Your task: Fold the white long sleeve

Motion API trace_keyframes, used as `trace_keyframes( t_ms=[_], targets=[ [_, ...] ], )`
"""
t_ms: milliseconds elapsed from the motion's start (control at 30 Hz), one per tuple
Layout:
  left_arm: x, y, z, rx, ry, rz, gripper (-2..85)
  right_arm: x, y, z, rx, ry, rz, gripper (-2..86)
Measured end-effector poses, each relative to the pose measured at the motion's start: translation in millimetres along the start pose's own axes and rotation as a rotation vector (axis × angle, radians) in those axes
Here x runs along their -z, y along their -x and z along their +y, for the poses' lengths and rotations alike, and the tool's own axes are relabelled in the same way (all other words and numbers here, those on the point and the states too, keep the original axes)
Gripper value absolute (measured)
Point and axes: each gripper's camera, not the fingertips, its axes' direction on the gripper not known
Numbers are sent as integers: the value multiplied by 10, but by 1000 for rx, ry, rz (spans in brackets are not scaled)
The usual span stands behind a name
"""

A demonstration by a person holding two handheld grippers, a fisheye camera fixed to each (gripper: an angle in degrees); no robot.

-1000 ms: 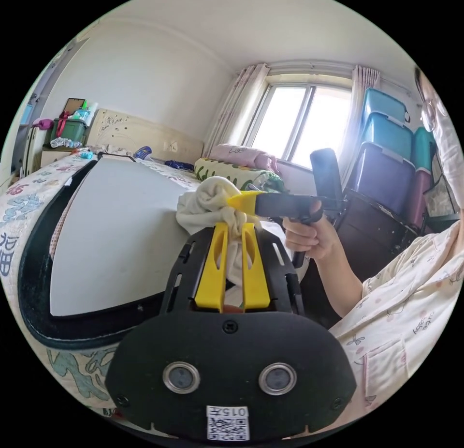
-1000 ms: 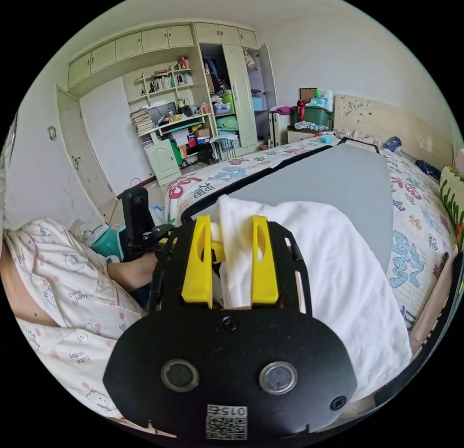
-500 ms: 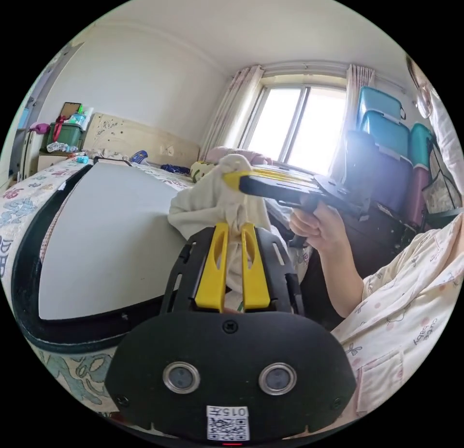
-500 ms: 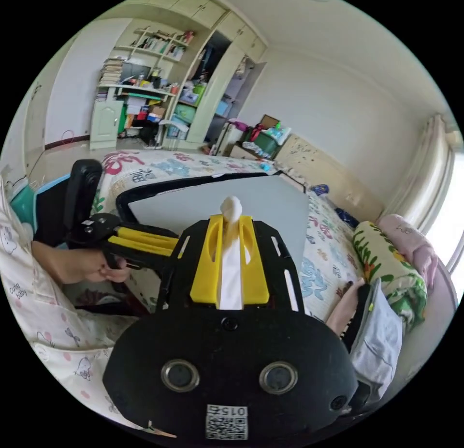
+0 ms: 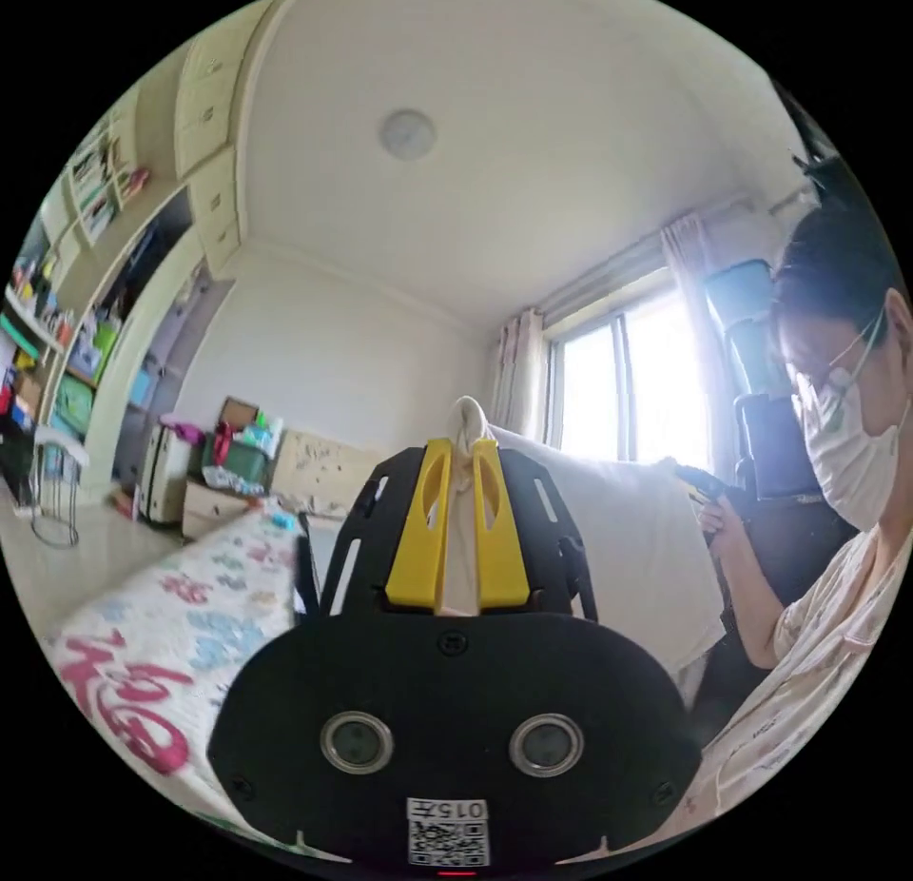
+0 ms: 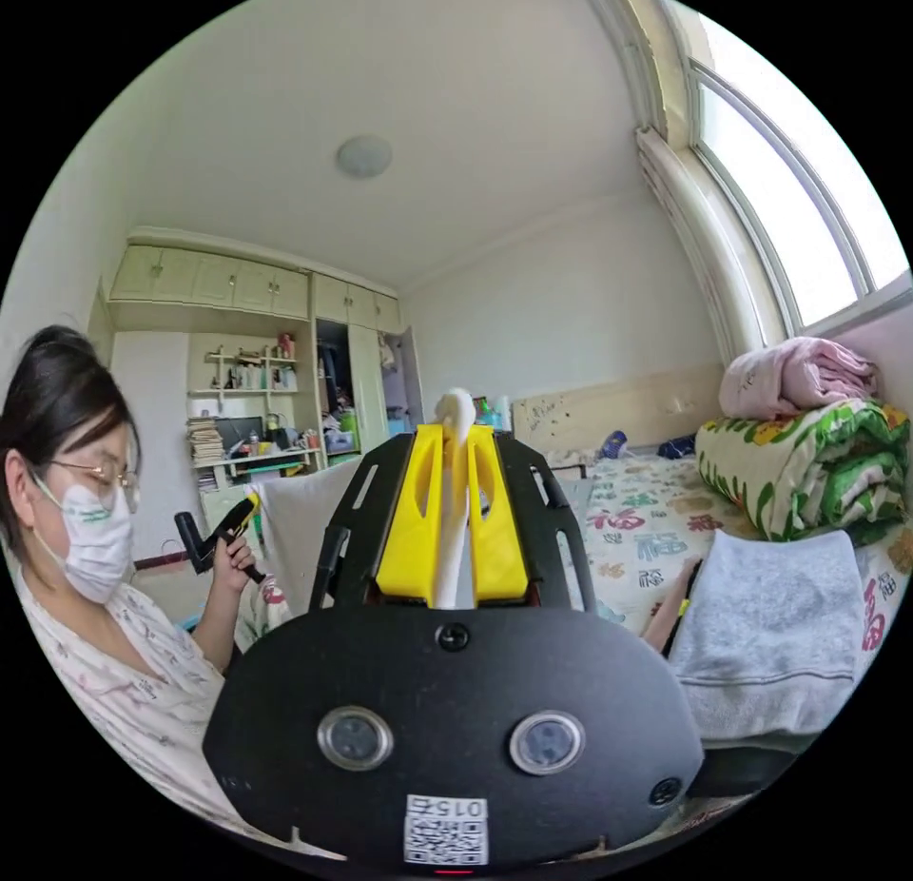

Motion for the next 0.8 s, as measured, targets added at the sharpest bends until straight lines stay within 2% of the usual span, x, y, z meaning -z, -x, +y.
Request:
trace_keyframes(
  t_ms=[167, 267, 400, 600, 667, 800],
  targets=[
    [993, -411, -1081, -304, -171, -72, 10, 314, 331, -51, 102, -145, -114, 49],
    [1265, -501, -1373, -374, -201, -84, 10, 313, 410, -71, 132, -196, -111, 49],
    [1218, -386, -1438, -385, -165, -105, 11, 51, 279, -75, 94, -159, -120, 49],
    [251, 522, -830, -263, 58, -131, 12, -1034, -330, 276, -30, 73, -38, 50],
    [-485, 1067, -330, -201, 215, -177, 12, -1666, -595, 537, -47, 212, 60, 50],
    [-1653, 1771, 477, -161, 462, -261, 14, -2624, -1070, 883, -129, 502, 107, 50]
  ],
)
